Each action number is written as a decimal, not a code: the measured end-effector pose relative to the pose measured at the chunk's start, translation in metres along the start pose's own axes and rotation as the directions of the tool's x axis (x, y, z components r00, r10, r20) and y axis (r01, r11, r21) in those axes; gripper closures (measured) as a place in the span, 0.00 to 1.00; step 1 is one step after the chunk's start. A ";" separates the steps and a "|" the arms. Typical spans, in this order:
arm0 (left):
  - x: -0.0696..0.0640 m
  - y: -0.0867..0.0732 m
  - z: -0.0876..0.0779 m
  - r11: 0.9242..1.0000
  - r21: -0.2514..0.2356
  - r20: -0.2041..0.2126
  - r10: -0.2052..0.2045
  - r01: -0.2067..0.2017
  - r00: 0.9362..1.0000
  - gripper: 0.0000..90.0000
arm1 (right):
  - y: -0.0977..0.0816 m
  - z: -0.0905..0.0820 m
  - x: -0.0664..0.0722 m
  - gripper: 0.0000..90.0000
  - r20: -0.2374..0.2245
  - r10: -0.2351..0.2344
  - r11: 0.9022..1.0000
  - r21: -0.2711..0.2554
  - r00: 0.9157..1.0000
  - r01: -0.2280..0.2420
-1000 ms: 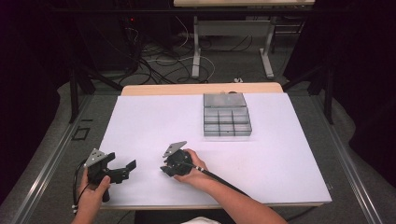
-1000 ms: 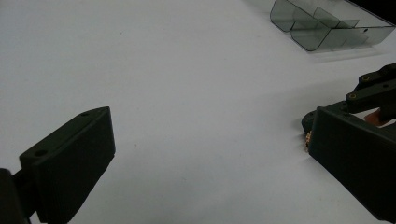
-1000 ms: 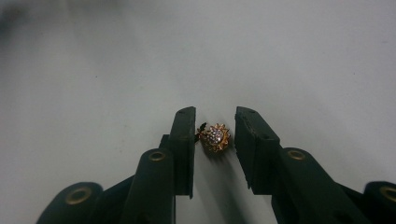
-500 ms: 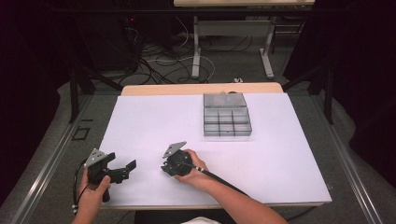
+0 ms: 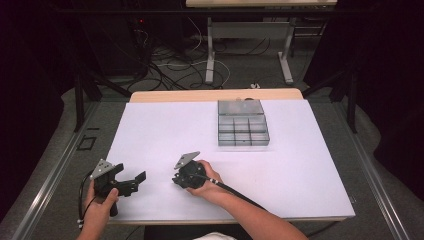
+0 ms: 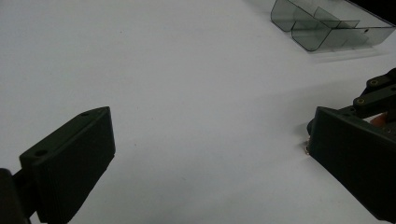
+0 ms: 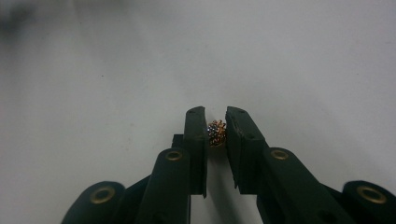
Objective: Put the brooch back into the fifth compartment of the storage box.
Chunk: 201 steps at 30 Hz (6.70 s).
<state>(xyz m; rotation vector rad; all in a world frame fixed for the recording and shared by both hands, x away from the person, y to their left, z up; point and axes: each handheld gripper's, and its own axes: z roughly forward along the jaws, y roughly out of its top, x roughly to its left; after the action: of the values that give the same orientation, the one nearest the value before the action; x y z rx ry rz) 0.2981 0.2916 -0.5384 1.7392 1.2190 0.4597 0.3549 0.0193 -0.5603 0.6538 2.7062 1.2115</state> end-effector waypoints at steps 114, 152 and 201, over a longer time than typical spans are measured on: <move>0.000 0.000 0.001 1.000 0.003 0.000 -0.011 0.011 1.000 0.01 | -0.010 -0.094 -0.118 0.89 0.290 0.319 0.943 -0.187 0.902 -0.273; 0.000 -0.001 0.001 1.000 0.008 0.001 -0.008 0.008 1.000 0.01 | -0.039 -0.124 -0.160 0.89 0.384 0.402 0.913 -0.232 0.831 -0.335; 0.000 -0.001 0.003 1.000 0.022 0.000 -0.001 0.001 1.000 0.02 | -0.054 -0.123 -0.176 0.89 0.418 0.455 0.889 -0.159 0.786 -0.430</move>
<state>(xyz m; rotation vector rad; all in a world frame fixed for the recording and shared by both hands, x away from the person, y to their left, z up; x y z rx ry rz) 0.2993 0.2899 -0.5407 1.7570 1.2286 0.4471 0.4628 -0.1719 -0.5300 1.4273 2.1856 1.0374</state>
